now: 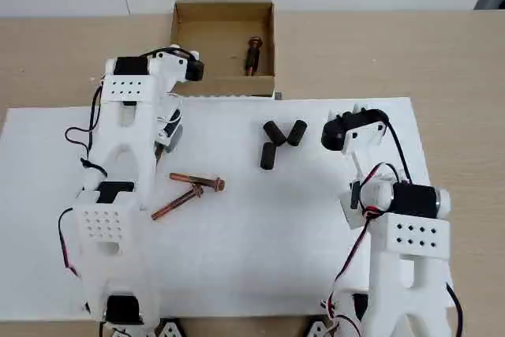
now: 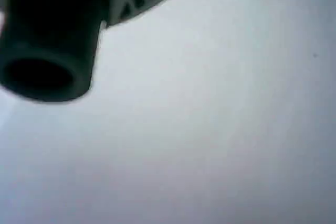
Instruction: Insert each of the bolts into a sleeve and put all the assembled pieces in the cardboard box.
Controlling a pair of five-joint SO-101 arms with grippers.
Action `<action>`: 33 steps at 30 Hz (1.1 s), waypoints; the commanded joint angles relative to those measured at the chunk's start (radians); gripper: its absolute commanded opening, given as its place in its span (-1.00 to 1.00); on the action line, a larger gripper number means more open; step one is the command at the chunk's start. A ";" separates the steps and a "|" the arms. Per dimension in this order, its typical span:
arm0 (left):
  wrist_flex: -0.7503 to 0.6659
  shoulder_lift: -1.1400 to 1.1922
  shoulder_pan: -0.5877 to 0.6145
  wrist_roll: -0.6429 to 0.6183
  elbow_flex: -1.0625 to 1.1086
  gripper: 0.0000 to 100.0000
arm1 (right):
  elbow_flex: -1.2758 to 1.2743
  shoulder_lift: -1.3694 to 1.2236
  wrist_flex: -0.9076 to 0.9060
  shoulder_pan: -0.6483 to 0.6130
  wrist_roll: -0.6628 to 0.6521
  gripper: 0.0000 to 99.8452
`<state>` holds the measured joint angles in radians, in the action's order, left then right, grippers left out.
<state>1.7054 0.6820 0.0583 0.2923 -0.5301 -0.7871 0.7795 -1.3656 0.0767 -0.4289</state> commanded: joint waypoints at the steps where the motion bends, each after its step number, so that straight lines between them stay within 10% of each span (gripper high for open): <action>1: -0.034 -0.008 0.014 0.006 -0.035 -0.83 | 0.006 0.024 0.005 0.002 -0.005 -0.99; 33: 0.049 0.071 -0.002 0.020 -0.277 -0.99 | 0.048 0.105 -0.108 0.001 -0.002 -0.99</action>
<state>1.7254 0.8002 0.0767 0.3107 -0.7342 -0.7871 0.8193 -1.4331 0.0767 -0.4289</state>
